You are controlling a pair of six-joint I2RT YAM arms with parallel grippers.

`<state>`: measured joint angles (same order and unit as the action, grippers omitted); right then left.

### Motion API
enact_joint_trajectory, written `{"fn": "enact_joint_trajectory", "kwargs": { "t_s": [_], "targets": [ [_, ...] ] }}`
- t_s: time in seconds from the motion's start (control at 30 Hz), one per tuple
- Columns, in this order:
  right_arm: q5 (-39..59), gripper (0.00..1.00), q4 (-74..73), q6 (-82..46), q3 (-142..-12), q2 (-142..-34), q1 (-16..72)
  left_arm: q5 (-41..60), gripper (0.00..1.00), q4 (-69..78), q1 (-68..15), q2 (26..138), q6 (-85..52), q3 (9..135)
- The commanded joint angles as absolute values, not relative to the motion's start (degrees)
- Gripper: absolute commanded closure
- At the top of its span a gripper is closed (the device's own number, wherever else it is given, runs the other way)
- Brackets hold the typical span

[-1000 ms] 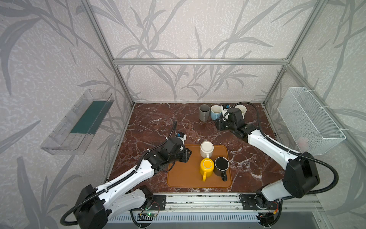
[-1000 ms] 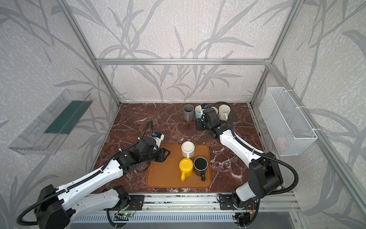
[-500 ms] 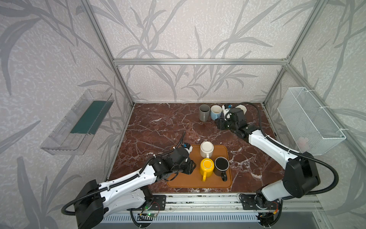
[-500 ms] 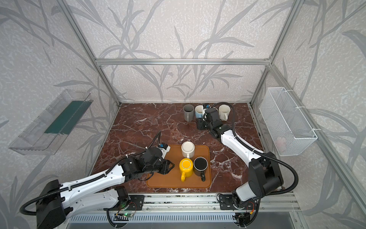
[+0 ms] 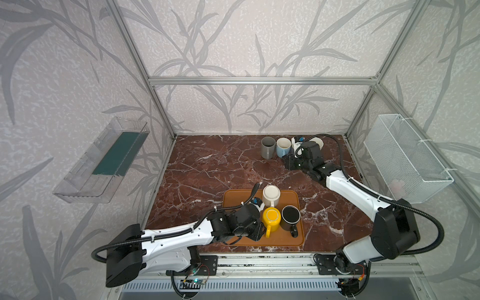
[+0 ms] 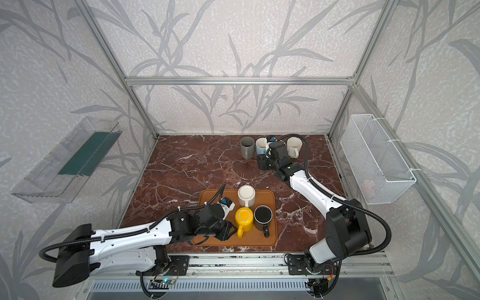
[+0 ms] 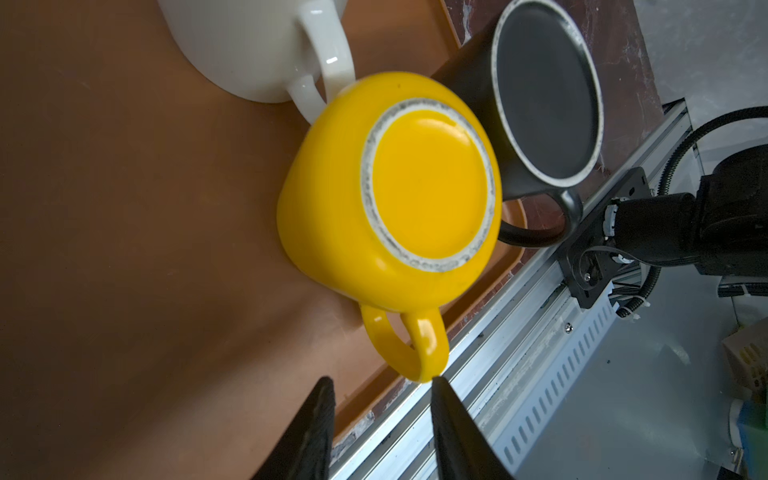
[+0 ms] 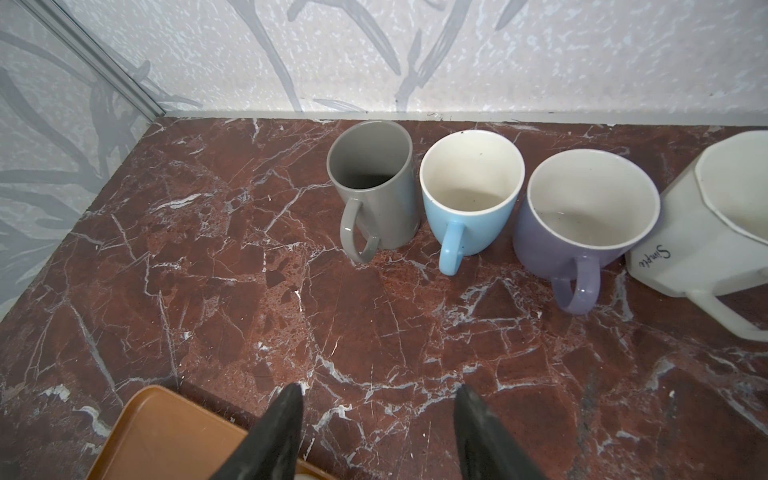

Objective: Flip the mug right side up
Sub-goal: 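Move the left gripper over the upside-down yellow mug while the right gripper withdraws, then lower the left gripper and grasp the yellow mug's base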

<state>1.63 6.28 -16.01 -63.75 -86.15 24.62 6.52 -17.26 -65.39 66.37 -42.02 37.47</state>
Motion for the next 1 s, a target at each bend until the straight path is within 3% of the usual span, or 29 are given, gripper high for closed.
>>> {"fn": "enact_joint_trajectory", "kwargs": {
  "t_s": [0.0, 0.57, 0.97],
  "targets": [
    [1.85, 0.41, 6.7, -16.17, -63.37, -84.46, 24.35, 3.84, 0.59, -16.48, -66.81, 68.52, -42.79, 40.95],
    [1.34, 0.41, 6.85, -15.68, -62.65, -83.58, 23.86, -2.23, 0.6, -28.05, -69.76, 81.51, -43.15, 52.71],
    [1.41, 0.41, 6.66, -15.56, -62.14, -82.97, 23.47, -7.4, 0.68, -36.0, -70.42, 85.0, -43.07, 57.48]
  ]
}}
